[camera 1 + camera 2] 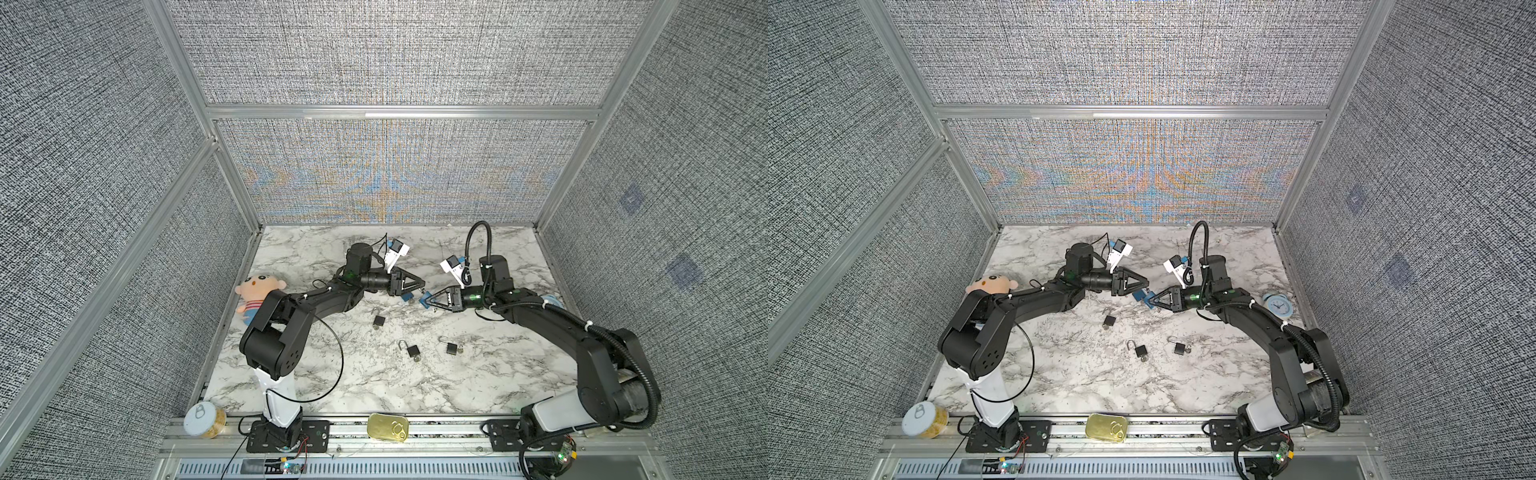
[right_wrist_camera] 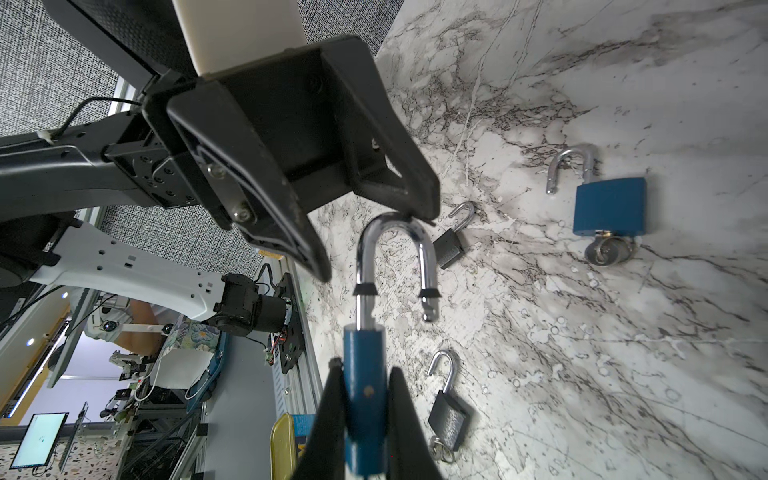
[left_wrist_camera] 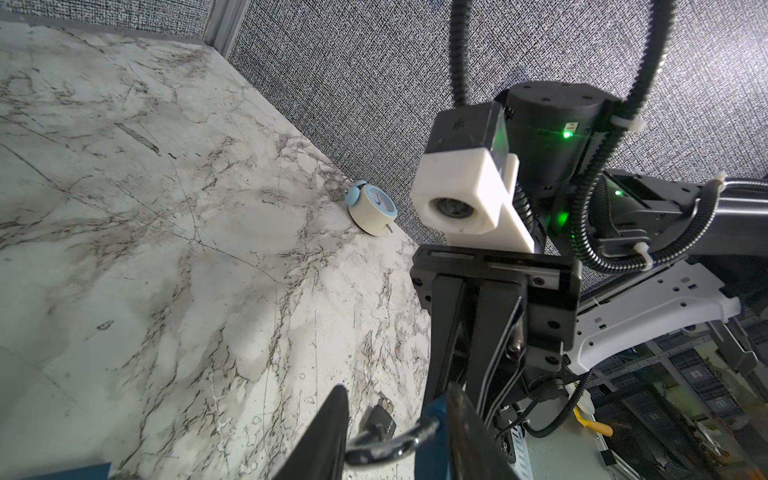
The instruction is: Lock with the key
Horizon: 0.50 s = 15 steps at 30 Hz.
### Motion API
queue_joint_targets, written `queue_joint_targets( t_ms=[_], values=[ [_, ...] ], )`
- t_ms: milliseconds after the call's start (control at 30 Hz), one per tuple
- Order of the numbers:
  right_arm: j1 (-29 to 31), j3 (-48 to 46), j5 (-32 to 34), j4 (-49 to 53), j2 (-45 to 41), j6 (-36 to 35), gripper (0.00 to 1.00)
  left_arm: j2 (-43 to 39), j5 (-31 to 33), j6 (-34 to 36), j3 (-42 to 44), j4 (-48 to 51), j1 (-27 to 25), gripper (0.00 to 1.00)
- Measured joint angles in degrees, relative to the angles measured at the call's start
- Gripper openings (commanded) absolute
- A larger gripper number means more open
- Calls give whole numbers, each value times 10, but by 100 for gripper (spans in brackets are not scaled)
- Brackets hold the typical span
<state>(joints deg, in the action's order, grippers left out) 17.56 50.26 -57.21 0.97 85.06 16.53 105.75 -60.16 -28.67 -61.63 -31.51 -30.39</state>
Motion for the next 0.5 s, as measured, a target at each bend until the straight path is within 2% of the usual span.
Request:
queue_joint_targets(
  t_ms=[500],
  values=[
    [0, 0, 6, 14, 0, 0, 0, -5, 0, -3, 24, -1, 0, 31]
  ],
)
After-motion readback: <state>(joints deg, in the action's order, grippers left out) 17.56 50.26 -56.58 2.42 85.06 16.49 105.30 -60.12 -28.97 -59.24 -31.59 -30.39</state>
